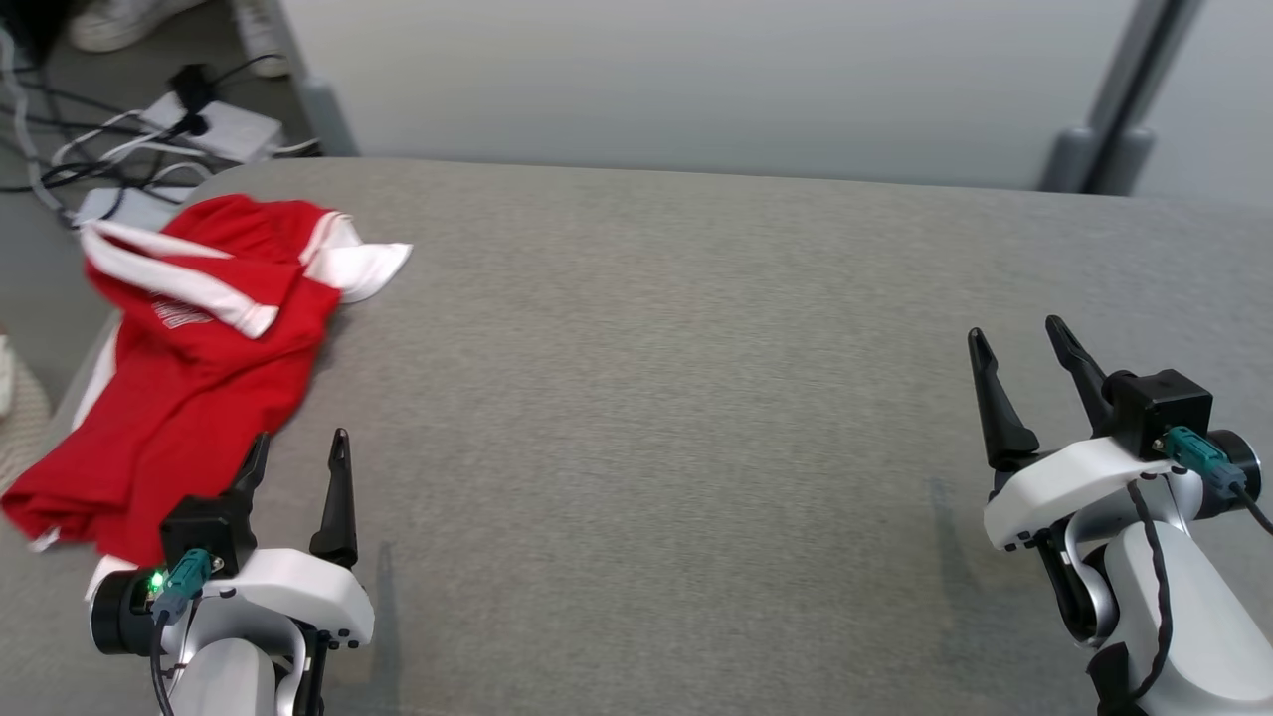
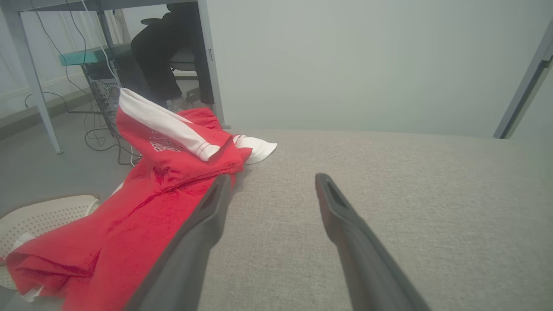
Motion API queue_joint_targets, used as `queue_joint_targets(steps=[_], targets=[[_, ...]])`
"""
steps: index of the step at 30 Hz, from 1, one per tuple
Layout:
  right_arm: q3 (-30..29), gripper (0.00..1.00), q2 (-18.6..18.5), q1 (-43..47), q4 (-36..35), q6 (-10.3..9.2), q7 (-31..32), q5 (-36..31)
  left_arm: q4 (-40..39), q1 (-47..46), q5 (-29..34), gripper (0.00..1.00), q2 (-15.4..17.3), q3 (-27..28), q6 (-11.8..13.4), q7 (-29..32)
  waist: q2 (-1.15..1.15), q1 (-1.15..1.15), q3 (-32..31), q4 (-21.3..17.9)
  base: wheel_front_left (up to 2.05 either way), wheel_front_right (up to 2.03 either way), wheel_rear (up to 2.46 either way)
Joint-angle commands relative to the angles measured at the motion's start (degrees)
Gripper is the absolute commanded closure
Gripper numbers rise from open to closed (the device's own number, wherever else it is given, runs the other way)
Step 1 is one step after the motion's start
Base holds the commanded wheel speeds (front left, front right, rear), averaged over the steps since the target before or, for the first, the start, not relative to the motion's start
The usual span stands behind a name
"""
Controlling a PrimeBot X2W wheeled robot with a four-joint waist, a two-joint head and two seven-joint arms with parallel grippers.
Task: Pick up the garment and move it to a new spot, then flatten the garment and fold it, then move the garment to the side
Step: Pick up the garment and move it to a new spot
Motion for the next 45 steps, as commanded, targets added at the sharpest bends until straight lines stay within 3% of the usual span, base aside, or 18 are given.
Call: queue_joint_targets(steps=[1,9,16,31,45], targets=[[1.48,0.0,-0.16,-0.81,-1.1,0.43,-0.77,0.66,-1.4,-2.51,-0.22,0.0,1.09,1.98,0.17,-0.75,0.0,0.0,-0.09,4.48,0.0,0.0,0.0],[3.26,0.0,0.08,-0.6,-0.96,0.43,-0.77,1.41,-0.49,-2.0,-0.38,0.0,0.81,2.65,-0.33,-0.75,0.0,0.0,0.05,13.03,0.0,0.0,0.0],[4.08,0.0,0.37,-1.65,-0.96,0.43,-0.77,1.68,0.49,-2.99,-1.05,0.0,0.65,3.47,-1.07,-0.75,0.0,0.0,2.11,14.95,0.0,0.0,0.0],[6.69,0.0,-0.38,-6.1,-0.67,0.43,-0.77,1.06,13.81,-21.08,-4.09,0.0,7.35,4.59,-3.47,-0.75,0.0,0.0,10.39,7.78,0.0,0.0,0.0],[6.27,0.0,0.19,-10.36,-2.49,0.43,-0.77,-0.45,29.06,-37.71,-8.49,0.0,18.29,8.25,-3.74,-0.76,0.0,0.0,19.56,0.3,0.0,0.0,0.0]])
